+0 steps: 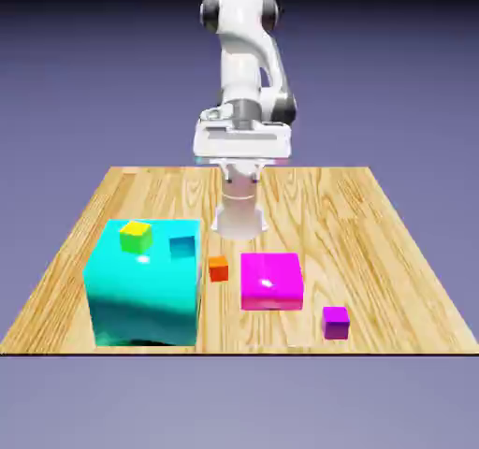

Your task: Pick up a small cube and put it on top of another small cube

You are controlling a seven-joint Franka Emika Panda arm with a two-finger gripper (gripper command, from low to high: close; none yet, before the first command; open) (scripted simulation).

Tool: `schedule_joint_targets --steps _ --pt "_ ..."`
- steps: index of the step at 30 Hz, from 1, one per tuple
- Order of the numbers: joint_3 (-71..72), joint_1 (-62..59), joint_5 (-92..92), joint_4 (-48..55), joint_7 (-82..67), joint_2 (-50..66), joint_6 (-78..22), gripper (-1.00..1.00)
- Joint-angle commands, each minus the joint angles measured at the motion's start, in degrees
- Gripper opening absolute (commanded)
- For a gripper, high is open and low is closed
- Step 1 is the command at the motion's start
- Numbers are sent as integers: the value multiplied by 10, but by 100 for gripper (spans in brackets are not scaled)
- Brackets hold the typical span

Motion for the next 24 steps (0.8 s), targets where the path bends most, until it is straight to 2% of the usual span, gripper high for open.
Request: schedule_joint_targets --steps 1,24 --pt "-21 -5 17 0 2 0 -2 0" --pt "-398 -7 590 -23 85 75 -23 0"
